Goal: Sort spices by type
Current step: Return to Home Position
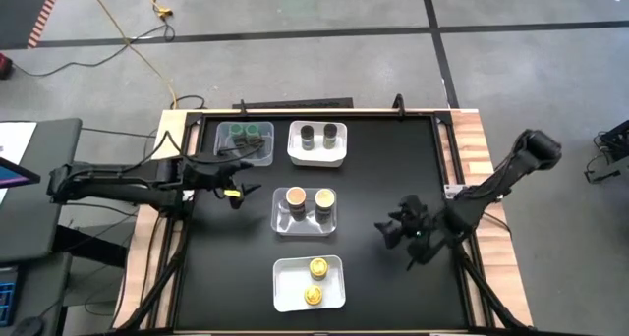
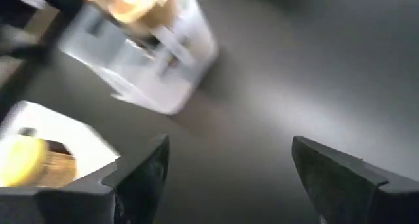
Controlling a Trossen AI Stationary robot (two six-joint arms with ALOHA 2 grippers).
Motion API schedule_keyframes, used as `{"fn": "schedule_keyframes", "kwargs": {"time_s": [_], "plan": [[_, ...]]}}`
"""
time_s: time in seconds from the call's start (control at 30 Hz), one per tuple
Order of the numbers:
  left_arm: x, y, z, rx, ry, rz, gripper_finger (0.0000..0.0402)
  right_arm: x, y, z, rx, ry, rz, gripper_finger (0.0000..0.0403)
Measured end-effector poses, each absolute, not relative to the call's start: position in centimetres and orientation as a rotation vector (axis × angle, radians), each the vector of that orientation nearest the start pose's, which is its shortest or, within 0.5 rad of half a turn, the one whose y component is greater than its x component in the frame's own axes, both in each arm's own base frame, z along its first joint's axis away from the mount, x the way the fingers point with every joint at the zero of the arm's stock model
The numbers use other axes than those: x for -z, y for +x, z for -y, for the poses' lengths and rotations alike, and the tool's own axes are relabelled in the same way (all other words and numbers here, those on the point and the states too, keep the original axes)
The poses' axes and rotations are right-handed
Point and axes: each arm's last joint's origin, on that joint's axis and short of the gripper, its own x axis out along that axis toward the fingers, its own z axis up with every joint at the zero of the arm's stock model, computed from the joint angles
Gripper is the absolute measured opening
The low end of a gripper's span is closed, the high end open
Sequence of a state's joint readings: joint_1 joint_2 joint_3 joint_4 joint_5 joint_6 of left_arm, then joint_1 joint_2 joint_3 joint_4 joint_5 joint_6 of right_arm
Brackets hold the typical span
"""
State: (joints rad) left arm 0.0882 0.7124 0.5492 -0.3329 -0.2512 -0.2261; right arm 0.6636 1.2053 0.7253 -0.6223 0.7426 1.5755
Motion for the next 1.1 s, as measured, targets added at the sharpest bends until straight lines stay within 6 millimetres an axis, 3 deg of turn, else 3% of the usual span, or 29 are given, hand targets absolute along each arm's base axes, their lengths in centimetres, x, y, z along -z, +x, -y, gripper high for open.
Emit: {"fn": "schedule_keyframes", "kwargs": {"time_s": [0.2,0.3,0.43,0.7,0.87,1.1], "plan": [[-26.1,15.6,-2.1,-0.367,-0.111,-0.427,0.0334,-20.3,16.8,-8.4,0.42,0.775,-0.309,0.0348],[-26.1,15.6,-2.1,-0.361,-0.082,-0.435,0.0334,-20.8,16.5,-7.2,0.386,0.644,-0.247,0.0348],[-26.0,15.6,-2.2,-0.35,-0.011,-0.457,0.0334,-20.5,15.6,-6.0,0.394,0.374,-0.34,0.0348],[-26.0,15.5,-2.1,-0.266,0.18,-0.463,0.0334,-20.3,15.3,-3.3,0.8,0.249,-0.225,0.0348],[-24.2,15.1,-2.5,-0.228,0.191,-0.321,0.0334,-19.2,15.6,-1.9,0.8,0.274,-0.274,0.0348],[-21.1,13.7,-2.9,-0.194,0.156,-0.116,0.0334,-19.1,16.9,-0.4,0.521,0.222,-0.166,0.0348]]}}
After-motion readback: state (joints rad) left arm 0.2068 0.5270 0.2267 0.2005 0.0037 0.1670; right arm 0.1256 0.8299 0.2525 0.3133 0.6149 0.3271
